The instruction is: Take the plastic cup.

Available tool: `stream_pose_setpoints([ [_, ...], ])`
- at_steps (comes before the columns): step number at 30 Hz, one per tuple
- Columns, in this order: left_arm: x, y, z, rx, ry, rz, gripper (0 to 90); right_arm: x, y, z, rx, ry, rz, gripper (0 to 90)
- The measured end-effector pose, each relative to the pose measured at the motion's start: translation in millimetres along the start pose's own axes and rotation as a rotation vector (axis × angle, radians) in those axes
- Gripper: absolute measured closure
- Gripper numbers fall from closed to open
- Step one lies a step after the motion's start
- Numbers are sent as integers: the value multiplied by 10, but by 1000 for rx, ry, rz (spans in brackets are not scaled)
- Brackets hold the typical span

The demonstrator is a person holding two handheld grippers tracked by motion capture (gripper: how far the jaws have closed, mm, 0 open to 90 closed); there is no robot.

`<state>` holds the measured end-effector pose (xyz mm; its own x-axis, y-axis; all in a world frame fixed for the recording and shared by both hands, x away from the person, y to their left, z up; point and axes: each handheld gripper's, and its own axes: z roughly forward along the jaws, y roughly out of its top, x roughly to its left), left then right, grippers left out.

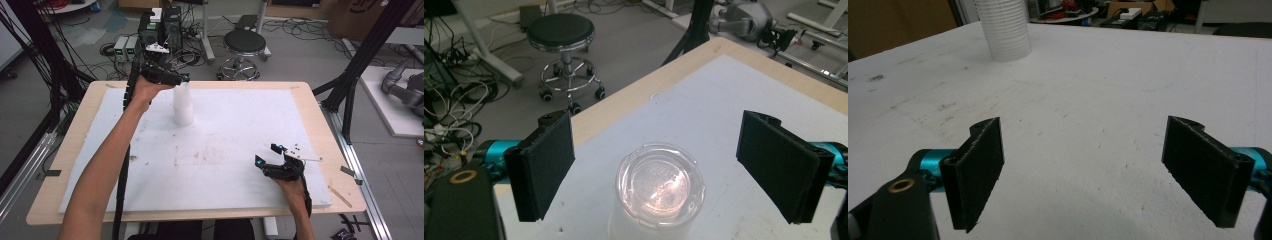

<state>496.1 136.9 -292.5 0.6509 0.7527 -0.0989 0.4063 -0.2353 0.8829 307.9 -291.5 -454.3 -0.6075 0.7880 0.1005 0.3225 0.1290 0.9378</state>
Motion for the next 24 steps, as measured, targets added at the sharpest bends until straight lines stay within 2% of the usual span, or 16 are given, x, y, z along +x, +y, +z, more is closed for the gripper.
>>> stream_pose_setpoints([
  [5, 23, -45, 110, 83, 6, 2, 156, -3, 0, 1, 0, -1, -1, 171],
  [10, 40, -71, 195, 149, 11, 27, 160, -5, 2, 5, 4, -4, 0, 171],
  [16, 66, -104, 277, 204, 7, 55, 168, 5, 0, 2, -1, -10, -11, 171],
  [18, 72, -112, 289, 209, 5, 58, 170, 6, 0, 3, -2, -11, -11, 171],
  [21, 80, -133, 324, 225, -26, 61, 173, 5, 0, 3, -1, -10, -10, 171],
  [22, 77, -135, 332, 231, -24, 75, 175, 4, 0, 3, 0, -9, -9, 171],
  [24, 72, -142, 348, 238, -25, 78, 177, 4, 1, 5, 0, -10, -7, 171],
])
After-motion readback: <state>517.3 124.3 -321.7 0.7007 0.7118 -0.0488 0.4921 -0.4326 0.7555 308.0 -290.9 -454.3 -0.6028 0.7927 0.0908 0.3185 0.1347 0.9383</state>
